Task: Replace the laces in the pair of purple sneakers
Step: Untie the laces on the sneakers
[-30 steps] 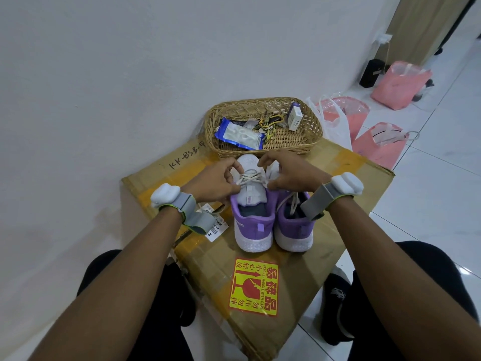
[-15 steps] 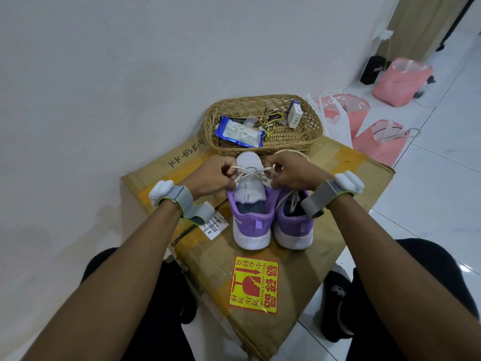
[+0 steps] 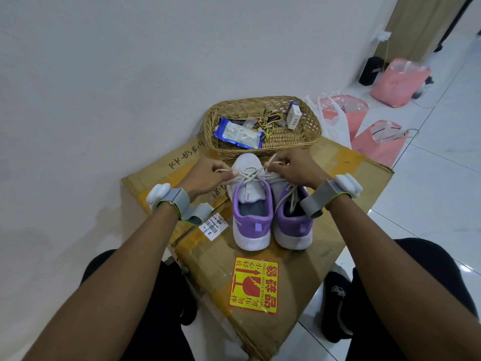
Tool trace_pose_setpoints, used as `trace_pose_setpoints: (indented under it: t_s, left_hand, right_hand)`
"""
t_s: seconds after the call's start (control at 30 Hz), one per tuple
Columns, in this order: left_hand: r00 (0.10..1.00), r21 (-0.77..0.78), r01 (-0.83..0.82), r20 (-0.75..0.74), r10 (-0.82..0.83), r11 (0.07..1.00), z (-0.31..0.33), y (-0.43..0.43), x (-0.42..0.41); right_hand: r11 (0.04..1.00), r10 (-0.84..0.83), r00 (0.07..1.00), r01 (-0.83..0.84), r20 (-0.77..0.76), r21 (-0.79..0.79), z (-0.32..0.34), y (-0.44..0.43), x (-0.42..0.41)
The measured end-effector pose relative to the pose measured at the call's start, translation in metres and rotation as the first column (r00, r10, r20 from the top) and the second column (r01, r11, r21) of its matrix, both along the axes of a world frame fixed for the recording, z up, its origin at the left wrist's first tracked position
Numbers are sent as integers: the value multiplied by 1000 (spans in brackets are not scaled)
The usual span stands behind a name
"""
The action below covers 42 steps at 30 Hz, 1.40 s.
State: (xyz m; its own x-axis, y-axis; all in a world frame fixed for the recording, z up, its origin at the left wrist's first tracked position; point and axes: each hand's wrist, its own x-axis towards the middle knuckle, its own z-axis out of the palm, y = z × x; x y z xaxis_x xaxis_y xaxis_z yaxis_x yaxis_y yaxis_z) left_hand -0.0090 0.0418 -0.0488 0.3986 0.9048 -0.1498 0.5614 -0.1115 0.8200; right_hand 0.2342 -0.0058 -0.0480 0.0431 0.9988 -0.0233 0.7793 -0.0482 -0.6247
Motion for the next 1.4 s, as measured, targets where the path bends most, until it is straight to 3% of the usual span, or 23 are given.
trace_pose_setpoints:
  t_s: [0.07,0.13,0.17,0.23,0.3,0.37,0.47,0.6,0.7,0.77,0.8,0.83,0.9,1.0,1.07,1.13,1.2,1.27,1.33,1.4]
  left_hand:
    - [995,17,-98,25,98,995,-2,5,-3]
    - [965,23,-260,-35,261,965,-5,15,-10]
    - [945,75,-289,-135,297,954,-6,19,-14]
    - [885,190,-236,-363,291,953,-11,22,-20]
    - [882,240,-135,-413,227,961,-14,17,-17]
    - [935,315,51,-350,66,948,-14,11,-7]
    - [959,286,232,-227,-169,930,-9,0,9]
    - [969,312,216,-187,-163,925,-11,-2,13]
    - [957,322,102,-290,-5,941,-8,3,8]
    - [846,358,-29,-489,214,933,-8,10,-4]
    - [784,369,-61,-558,273,928,-10,15,-12]
    - [759,371,-73,-581,293,926,-13,20,-18]
    - [824,398,-33,-509,250,917,-16,22,-20]
    - [953,361,159,-300,-48,919,-13,9,-2]
    - [949,298,254,-261,-177,920,-12,2,8]
    - [952,330,250,-254,-169,910,-15,0,13]
    - [964,362,174,-254,-83,916,-15,0,12]
    - [923,406,63,-372,102,912,-11,2,7]
    - [775,431,-84,-538,331,898,-8,8,-6]
    - [669,362,-180,-636,383,915,-6,13,-19]
  right_hand:
    - [996,-93,996,93,-1,11,-1,0,4]
    - [936,-351,935,349,46,37,-2,0,9]
    - [890,-456,881,450,128,72,-3,-1,10]
    - [866,-500,823,478,269,147,-5,-2,8]
    - [912,-401,876,355,268,204,-6,-2,1]
    - [954,-215,954,160,208,253,-5,1,-6]
    - [982,86,983,-112,165,153,-4,4,-15]
    - [981,189,973,-192,135,10,-1,1,-16]
    - [995,-76,952,51,296,90,1,-1,-11]
    - [926,-377,810,321,449,199,4,-2,-7]
    - [898,-438,751,390,494,203,5,-2,-4]
    - [899,-434,738,390,517,197,4,-2,-1]
    - [945,-323,817,247,478,215,1,-2,-1]
    - [982,13,953,-70,301,178,-1,-1,-12]
    - [983,138,951,-166,278,80,-2,1,-21]
    - [985,131,952,-156,278,70,-1,0,-21]
    - [989,56,951,-94,303,112,-1,-2,-19]
    - [985,-140,910,88,391,147,0,-3,-15]
    - [916,-394,761,371,515,152,4,-2,-7]
    - [828,-519,659,546,544,128,6,-2,4]
